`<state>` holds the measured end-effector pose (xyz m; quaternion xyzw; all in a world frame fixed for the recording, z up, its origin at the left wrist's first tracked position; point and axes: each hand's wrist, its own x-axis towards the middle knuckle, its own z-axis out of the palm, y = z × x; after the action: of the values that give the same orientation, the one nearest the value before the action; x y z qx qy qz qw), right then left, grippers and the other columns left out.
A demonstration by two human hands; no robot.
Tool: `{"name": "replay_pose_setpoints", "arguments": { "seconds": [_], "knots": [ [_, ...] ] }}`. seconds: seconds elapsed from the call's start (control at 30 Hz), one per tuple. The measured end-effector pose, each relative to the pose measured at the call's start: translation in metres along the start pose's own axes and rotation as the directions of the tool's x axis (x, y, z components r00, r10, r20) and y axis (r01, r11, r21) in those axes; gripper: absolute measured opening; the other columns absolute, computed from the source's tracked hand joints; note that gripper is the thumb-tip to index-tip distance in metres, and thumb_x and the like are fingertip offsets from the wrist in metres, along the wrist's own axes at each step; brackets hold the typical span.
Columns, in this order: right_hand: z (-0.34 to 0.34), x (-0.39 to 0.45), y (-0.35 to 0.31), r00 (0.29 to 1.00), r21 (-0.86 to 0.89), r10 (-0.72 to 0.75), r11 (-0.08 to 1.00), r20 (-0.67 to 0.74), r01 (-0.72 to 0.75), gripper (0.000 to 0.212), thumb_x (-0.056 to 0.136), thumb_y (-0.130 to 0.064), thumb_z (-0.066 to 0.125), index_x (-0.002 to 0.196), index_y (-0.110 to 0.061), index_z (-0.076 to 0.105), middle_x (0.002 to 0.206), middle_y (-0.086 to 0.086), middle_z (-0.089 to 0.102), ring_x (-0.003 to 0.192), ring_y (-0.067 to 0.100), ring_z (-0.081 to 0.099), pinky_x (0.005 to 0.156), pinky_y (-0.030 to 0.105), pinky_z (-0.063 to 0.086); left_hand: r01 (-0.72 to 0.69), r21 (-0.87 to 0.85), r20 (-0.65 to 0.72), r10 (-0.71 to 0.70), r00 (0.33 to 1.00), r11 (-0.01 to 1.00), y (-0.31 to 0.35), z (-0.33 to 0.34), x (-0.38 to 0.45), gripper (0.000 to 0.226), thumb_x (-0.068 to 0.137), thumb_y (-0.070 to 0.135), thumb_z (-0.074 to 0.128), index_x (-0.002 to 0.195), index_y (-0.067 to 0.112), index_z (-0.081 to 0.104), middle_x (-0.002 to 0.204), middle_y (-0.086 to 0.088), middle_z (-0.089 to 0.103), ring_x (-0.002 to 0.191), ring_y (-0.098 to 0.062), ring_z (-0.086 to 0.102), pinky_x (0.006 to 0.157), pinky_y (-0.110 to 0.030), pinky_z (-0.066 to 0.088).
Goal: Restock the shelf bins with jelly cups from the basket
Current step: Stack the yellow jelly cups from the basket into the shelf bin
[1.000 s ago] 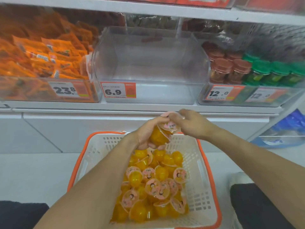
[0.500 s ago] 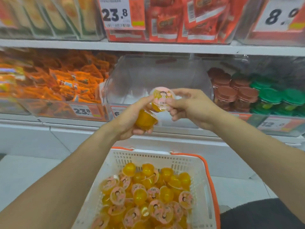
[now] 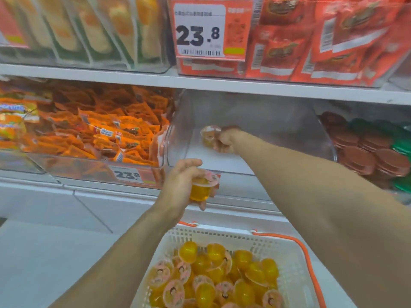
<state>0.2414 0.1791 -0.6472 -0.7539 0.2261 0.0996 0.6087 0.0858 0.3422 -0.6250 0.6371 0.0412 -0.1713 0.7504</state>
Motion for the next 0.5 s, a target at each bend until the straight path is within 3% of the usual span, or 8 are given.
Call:
{"name": "replay_pose_setpoints", "arguments": {
  "seconds": [0.07, 0.13, 0.23, 0.3, 0.37, 0.5],
  "knots": [
    [0.011, 0.017, -0.007, 0.997, -0.031, -0.015, 0.999, -0.069, 0.013, 0.008, 0.096, -0.014, 0.065, 0.090, -0.009, 0.068, 0.058, 0.003, 0.063, 0.030, 0.007, 0.048, 0.032, 0.016, 0.037, -0.001, -0.020, -0.013, 0.001, 1.000, 1.000, -0.003, 0.000, 0.004, 0.022, 0.091, 0.000, 0.047, 0.111, 0.009, 0.053, 0.085, -0.028, 0.065, 0.061, -0.035, 0.063, 0.039, -0.027, 0.040],
    [0.016, 0.028, -0.013, 0.990, -0.088, -0.051, 0.995, -0.135, 0.039, 0.014, 0.093, -0.020, 0.069, 0.089, -0.007, 0.066, 0.064, 0.009, 0.062, 0.036, 0.013, 0.052, 0.037, 0.019, 0.043, 0.002, -0.026, 0.005, -0.001, 1.000, 1.000, -0.007, 0.000, 0.005, 0.018, 0.093, -0.001, 0.045, 0.106, 0.010, 0.052, 0.088, -0.030, 0.064, 0.060, -0.035, 0.063, 0.039, -0.028, 0.040],
    [0.023, 0.047, -0.013, 0.978, -0.228, -0.121, 0.970, -0.169, 0.081, 0.019, 0.089, -0.019, 0.065, 0.081, -0.002, 0.070, 0.073, 0.016, 0.070, 0.060, 0.026, 0.066, 0.062, 0.036, 0.061, -0.004, -0.042, 0.036, 0.005, 0.999, 0.999, -0.009, -0.001, 0.006, 0.016, 0.093, -0.001, 0.046, 0.103, 0.010, 0.051, 0.091, -0.031, 0.064, 0.061, -0.036, 0.063, 0.041, -0.029, 0.041],
    [0.025, 0.056, -0.011, 0.969, -0.227, -0.129, 0.971, -0.209, 0.080, 0.023, 0.081, -0.022, 0.070, 0.066, -0.004, 0.069, 0.076, 0.021, 0.074, 0.067, 0.032, 0.072, 0.069, 0.052, 0.061, -0.011, -0.041, 0.046, 0.013, 0.999, 0.999, -0.009, -0.002, 0.005, 0.016, 0.093, -0.001, 0.046, 0.104, 0.009, 0.052, 0.093, -0.032, 0.065, 0.062, -0.036, 0.064, 0.044, -0.031, 0.042],
    [0.025, 0.058, -0.007, 0.956, -0.282, -0.152, 0.956, -0.253, 0.077, 0.037, 0.084, -0.035, 0.070, 0.059, -0.008, 0.067, 0.072, 0.017, 0.074, 0.068, 0.031, 0.074, 0.070, 0.048, 0.062, -0.011, -0.029, 0.069, 0.013, 0.998, 1.000, -0.010, -0.004, 0.004, 0.016, 0.094, 0.000, 0.046, 0.106, 0.010, 0.052, 0.096, -0.032, 0.066, 0.065, -0.038, 0.066, 0.045, -0.032, 0.044],
    [0.017, 0.025, -0.014, 0.931, -0.420, -0.216, 0.904, -0.294, 0.077, 0.054, 0.089, -0.059, 0.059, 0.077, -0.008, 0.073, 0.075, 0.008, 0.074, 0.068, 0.025, 0.070, 0.063, 0.030, 0.056, -0.010, -0.015, 0.084, 0.012, 0.996, 1.000, -0.008, -0.008, 0.005, 0.016, 0.094, 0.002, 0.048, 0.105, 0.011, 0.054, 0.086, -0.020, 0.069, 0.066, -0.041, 0.069, 0.046, -0.032, 0.045]
  ]
}}
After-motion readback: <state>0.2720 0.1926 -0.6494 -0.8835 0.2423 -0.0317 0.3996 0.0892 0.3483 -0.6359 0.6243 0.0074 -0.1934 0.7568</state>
